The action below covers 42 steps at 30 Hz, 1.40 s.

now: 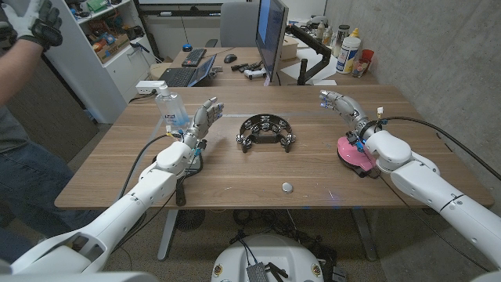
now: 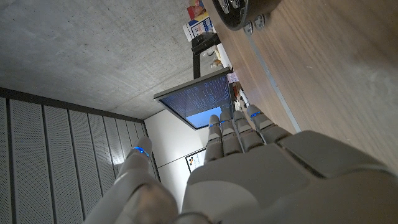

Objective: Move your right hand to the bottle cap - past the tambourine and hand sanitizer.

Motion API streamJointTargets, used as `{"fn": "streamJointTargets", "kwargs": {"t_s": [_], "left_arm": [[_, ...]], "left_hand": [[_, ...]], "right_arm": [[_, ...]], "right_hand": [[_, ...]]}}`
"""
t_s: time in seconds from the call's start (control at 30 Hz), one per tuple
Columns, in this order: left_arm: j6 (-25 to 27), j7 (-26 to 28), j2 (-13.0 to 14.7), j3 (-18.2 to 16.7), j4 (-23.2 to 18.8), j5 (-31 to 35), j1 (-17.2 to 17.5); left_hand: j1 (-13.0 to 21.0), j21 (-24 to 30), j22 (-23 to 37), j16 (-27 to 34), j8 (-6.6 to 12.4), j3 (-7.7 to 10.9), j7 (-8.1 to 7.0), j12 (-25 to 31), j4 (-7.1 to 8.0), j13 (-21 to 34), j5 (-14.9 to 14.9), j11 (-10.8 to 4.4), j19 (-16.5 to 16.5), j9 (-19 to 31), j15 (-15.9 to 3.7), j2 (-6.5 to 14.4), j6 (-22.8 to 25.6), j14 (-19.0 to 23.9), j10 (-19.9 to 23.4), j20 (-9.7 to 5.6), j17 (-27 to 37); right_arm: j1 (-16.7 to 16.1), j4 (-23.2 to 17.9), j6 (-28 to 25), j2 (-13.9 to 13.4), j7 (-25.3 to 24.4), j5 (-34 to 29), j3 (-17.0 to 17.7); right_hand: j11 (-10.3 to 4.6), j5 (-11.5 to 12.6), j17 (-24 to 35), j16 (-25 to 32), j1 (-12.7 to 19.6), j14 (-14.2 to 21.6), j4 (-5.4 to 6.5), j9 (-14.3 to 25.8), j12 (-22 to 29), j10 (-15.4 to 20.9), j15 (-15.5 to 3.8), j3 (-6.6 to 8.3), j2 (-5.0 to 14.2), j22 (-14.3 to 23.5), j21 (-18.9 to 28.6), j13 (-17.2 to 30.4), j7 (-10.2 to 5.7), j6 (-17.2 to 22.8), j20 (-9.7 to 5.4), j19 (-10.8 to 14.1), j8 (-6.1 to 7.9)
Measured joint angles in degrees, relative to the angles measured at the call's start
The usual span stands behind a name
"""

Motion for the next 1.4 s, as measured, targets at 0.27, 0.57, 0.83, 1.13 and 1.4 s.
{"fn": "streamJointTargets", "kwargs": {"t_s": [0.27, 0.57, 0.83, 1.13, 1.4], "left_arm": [[0.0, -0.2, 0.3, -0.1, -0.2, -0.1, 0.2], [0.0, -0.4, 0.4, -0.3, -0.2, -0.2, 0.2], [-0.2, -0.5, 0.6, -0.5, -0.2, -0.4, 0.2], [-0.2, -0.5, 0.7, -0.7, -0.2, -0.4, 0.1], [-0.2, -0.4, 0.7, -0.7, -0.3, -0.3, 0.1]], "left_hand": [[0.3, -0.3, 0.0, 0.0, 0.00, -0.16, 0.00, 0.0, -0.16, 0.0, 0.0, 0.00, 0.0, 0.0, 0.29, 0.3, 0.0, 0.3, 0.0, 0.00, 0.0], [0.3, -0.4, 0.3, 0.0, 0.00, -0.47, 0.00, 0.0, 0.00, 0.0, 0.2, 0.00, 0.2, 0.0, 0.29, 0.3, 0.0, 0.3, 0.0, 0.22, 0.0], [0.3, -0.6, 0.3, 0.0, 0.00, -0.69, 0.20, 0.0, -0.22, 0.0, 0.3, 0.31, 0.6, 0.0, 0.28, 0.3, 0.2, 0.3, -0.3, 0.00, 0.0], [0.3, -1.1, 0.3, 0.0, 0.00, -0.87, 0.19, 0.0, -0.05, 0.0, 0.4, 0.31, 0.6, 0.0, 0.28, 0.3, 0.6, 0.3, -0.3, 0.00, 0.0], [0.5, -1.1, 0.3, 0.0, 0.00, -0.94, 0.19, 0.0, 0.02, 0.0, 0.4, 0.31, 0.6, 0.0, 0.59, 0.5, 0.6, 0.0, -0.3, 0.00, 0.0]], "right_arm": [[-0.2, -1.5, -1.3, -0.5, -0.4, -0.9, -0.2], [-0.8, -3.7, -3.1, -1.1, -1.7, -2.1, -0.2], [-1.7, -6.2, -5.9, -2.2, -2.9, -3.2, -0.2], [-2.7, -8.1, -7.1, -2.8, -4.1, -4.3, 0.0], [-3.1, -8.8, -7.4, -2.9, -4.6, -5.2, 0.0]], "right_hand": [[-0.15, 0.0, 0.0, -0.2, 0.2, 0.0, -0.19, 0.0, 0.0, 0.1, 0.00, 0.20, -0.22, 0.0, -0.4, 0.0, -1.25, 1.3, 0.22, -0.2, 0.43], [-0.61, 0.2, 0.0, -0.2, 0.6, 0.0, -0.47, 0.0, 0.0, 0.6, 0.00, 0.41, -0.56, 0.3, -0.8, 0.0, -1.85, 2.5, 0.07, -0.4, 0.77], [-0.94, 0.2, 0.0, -0.2, 0.6, -0.3, -0.85, 0.0, 0.0, 0.3, 0.32, 0.38, -0.61, 0.3, -1.5, 0.0, -2.76, 3.8, 0.31, -1.0, 0.98], [-1.25, 0.4, 0.0, -0.4, 0.6, -0.3, -0.85, 0.0, 0.0, 0.6, 0.32, 0.38, -0.61, 0.3, -1.9, 0.0, -2.86, 4.3, 0.31, -1.0, 0.98], [-1.24, 0.4, 0.0, -0.4, 1.4, -0.3, -1.25, 0.0, 0.0, 0.6, 0.32, 0.44, -0.68, 0.3, -2.3, 0.0, -2.86, 4.3, 0.72, -1.4, 0.98]]}}
